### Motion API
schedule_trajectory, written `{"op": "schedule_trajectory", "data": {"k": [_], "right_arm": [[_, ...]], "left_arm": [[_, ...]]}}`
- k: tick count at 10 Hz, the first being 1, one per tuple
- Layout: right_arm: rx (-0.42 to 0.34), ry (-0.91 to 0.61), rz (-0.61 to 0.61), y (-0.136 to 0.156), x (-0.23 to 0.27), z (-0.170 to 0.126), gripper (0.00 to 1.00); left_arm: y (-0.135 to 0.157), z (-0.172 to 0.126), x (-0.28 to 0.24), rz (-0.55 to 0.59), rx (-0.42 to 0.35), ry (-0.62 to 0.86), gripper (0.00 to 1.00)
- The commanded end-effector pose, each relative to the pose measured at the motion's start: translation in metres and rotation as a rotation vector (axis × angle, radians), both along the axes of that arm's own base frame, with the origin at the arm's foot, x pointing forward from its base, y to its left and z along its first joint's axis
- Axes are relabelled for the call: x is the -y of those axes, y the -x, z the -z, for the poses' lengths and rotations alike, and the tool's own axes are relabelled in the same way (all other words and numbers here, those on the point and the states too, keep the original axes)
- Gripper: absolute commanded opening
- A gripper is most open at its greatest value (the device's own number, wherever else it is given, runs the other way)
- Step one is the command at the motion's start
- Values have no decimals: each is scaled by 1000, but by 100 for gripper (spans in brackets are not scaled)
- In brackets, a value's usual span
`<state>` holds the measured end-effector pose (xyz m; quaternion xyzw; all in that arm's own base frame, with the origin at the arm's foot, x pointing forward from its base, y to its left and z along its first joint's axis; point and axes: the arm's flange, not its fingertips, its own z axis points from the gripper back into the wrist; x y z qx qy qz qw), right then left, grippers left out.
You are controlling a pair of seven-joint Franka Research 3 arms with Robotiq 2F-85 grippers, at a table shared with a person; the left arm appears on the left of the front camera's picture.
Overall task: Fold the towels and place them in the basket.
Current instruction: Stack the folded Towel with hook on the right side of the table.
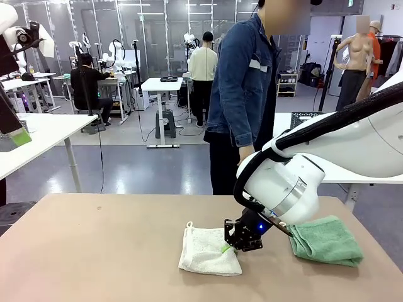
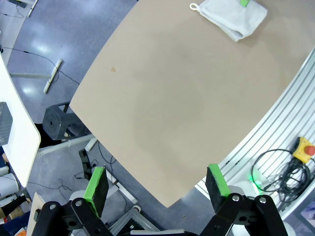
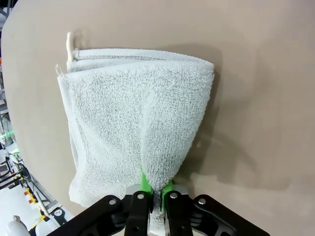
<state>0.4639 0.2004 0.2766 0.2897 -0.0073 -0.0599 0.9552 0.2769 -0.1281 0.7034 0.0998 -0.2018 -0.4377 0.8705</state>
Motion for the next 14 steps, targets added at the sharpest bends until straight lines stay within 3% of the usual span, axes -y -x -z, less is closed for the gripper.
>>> {"op": "schedule_trajectory", "data": {"k": [1,7,8,9,11,14], "right_arm": [[37,45,-37,7,3,-34,9],[225,263,-122,31,48,-144,9],[258,307,-193,31,63,-158,9],[286,316,-241,27,77,-169,9],[270,359,-311,21,111,-184,9],[284,346,-310,19,157,-194,9]], "left_arm": [[0,-1,0,-15,18,-13,100],[0,-1,0,-15,18,-13,100],[0,-1,0,-15,18,-13,100],[0,-1,0,-15,18,-13,100],[0,-1,0,-15,18,-13,100],[0,-1,0,-15,18,-13,100]]}}
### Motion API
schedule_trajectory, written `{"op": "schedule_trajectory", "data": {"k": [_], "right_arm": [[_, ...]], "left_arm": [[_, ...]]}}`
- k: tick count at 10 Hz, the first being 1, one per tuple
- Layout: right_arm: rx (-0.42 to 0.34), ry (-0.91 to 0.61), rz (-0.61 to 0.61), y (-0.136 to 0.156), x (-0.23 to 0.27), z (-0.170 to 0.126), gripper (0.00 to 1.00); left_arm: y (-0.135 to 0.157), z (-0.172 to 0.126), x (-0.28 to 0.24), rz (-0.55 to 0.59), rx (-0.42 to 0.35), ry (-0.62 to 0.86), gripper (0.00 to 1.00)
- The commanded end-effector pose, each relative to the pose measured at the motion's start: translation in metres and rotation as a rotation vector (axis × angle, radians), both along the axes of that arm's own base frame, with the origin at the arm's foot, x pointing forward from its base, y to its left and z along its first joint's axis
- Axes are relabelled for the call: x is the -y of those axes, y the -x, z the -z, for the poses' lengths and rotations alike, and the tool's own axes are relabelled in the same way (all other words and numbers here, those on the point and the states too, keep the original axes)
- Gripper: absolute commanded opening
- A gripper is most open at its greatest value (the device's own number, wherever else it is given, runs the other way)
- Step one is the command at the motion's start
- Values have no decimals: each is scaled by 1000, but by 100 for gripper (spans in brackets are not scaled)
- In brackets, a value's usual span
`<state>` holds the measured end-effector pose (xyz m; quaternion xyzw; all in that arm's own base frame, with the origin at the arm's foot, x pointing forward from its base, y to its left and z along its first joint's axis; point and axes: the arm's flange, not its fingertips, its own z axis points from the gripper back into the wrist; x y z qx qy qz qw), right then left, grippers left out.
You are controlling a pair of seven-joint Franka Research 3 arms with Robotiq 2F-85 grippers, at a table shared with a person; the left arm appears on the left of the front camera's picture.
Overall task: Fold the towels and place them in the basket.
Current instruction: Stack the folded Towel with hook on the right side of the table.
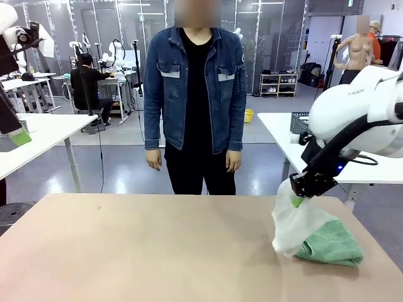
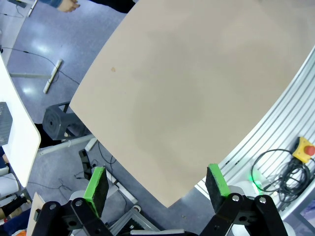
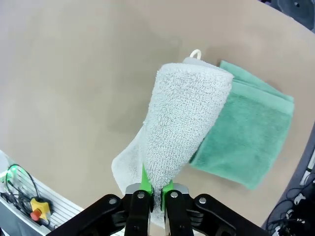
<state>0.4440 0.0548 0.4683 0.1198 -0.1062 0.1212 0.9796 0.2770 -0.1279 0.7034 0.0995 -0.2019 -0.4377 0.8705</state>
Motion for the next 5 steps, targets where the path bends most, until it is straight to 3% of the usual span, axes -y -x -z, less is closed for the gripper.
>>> {"op": "schedule_trajectory", "data": {"k": [1,5], "right_arm": [[13,-10,11,-6,26,5,9],[1,9,53,-20,58,30,9]], "left_arm": [[0,-1,0,-15,19,-14,100],[0,-1,0,-15,19,-14,100]]}}
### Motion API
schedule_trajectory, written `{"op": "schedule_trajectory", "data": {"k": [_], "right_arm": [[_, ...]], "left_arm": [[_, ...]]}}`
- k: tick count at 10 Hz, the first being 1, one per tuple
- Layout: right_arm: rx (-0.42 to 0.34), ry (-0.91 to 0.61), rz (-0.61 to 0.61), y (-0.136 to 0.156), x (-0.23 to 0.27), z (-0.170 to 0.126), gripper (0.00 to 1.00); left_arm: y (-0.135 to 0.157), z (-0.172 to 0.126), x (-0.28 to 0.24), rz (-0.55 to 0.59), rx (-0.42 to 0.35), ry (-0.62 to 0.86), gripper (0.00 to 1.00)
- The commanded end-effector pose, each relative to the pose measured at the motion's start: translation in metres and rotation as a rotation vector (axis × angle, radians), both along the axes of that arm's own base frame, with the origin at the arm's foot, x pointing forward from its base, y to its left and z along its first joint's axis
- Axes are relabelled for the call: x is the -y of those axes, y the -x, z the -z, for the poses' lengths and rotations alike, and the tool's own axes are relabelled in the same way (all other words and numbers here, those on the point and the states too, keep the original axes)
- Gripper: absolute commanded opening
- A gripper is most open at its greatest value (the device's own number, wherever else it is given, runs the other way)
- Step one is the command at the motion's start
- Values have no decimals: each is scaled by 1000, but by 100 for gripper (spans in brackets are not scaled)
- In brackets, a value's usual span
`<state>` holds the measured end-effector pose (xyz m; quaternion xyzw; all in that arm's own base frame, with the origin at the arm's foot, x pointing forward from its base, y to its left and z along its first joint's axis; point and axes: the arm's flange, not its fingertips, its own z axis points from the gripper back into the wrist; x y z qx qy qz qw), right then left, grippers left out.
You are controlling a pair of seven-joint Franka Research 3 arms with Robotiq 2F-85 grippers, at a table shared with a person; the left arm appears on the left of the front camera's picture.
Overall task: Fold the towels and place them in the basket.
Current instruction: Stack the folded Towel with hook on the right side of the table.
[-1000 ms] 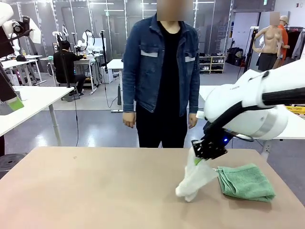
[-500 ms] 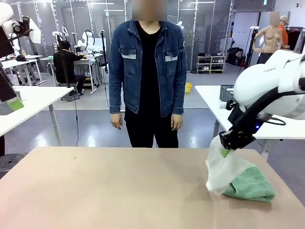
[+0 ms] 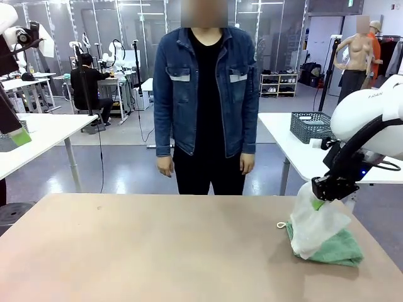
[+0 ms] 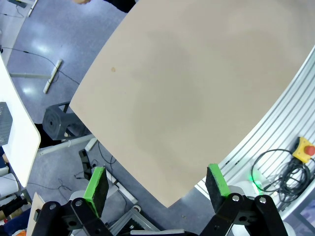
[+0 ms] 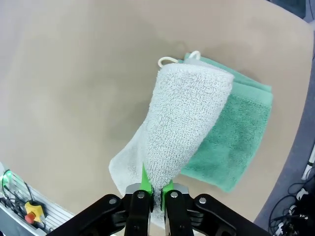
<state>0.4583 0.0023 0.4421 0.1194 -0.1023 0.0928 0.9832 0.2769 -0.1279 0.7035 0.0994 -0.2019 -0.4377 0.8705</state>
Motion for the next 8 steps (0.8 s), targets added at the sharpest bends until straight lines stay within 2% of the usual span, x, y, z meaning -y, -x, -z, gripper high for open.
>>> {"op": "schedule_trajectory", "data": {"k": [1,4,6,7,8], "right_arm": [[7,30,22,-10,12,10,9],[-80,70,100,-23,31,42,9],[-118,139,130,-19,40,44,19],[-119,181,147,-19,41,44,39],[-111,243,157,-16,38,44,54]], "left_arm": [[0,-1,0,-15,19,-14,100],[0,-1,0,-15,19,-14,100],[0,-1,0,-15,19,-14,100],[0,-1,0,-15,19,-14,100],[0,-1,0,-15,19,-14,100]]}}
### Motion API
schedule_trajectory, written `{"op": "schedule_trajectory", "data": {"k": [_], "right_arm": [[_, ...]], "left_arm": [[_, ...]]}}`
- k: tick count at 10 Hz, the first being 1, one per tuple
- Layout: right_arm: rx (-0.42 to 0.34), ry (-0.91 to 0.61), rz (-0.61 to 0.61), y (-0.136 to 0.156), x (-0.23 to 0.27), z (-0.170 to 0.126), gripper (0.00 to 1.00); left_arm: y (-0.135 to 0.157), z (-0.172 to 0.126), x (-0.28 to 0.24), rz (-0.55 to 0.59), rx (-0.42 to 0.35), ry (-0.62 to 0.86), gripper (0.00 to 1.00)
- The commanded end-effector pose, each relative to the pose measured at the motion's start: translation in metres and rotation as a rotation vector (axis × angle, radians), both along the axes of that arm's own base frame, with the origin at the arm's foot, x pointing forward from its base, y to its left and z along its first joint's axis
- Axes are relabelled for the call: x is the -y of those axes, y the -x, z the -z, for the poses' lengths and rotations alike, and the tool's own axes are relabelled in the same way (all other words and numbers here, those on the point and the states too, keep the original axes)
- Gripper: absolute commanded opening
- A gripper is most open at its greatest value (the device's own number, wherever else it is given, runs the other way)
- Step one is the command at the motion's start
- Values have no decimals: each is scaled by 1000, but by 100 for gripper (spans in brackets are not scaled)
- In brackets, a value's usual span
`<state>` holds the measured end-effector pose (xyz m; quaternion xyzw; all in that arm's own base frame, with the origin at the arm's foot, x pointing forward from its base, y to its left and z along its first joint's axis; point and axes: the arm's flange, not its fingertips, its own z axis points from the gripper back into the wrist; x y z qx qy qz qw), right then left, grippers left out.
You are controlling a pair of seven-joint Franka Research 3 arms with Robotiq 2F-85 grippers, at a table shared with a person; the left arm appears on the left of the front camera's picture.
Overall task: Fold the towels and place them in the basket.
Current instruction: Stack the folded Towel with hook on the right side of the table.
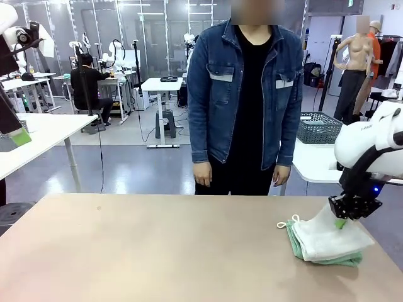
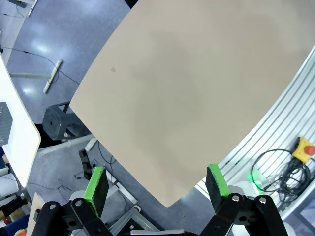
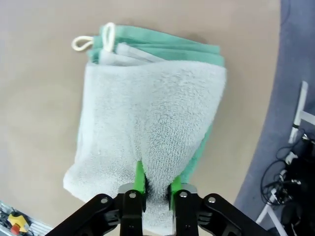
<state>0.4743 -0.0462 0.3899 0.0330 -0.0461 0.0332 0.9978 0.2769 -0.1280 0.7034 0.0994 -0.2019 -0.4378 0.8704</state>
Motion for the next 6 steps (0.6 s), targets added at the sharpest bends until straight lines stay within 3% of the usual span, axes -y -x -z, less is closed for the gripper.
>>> {"op": "schedule_trajectory", "data": {"k": [1,3,5,6], "right_arm": [[1,92,33,2,-12,-10,74],[7,94,43,4,-14,-12,100],[10,103,45,2,-19,-10,100],[9,125,42,-3,-24,-5,90]], "left_arm": [[0,-1,0,-15,19,-14,100],[0,-1,0,-15,19,-14,100],[0,-1,0,-15,19,-14,100],[0,-1,0,-15,19,-14,100]]}}
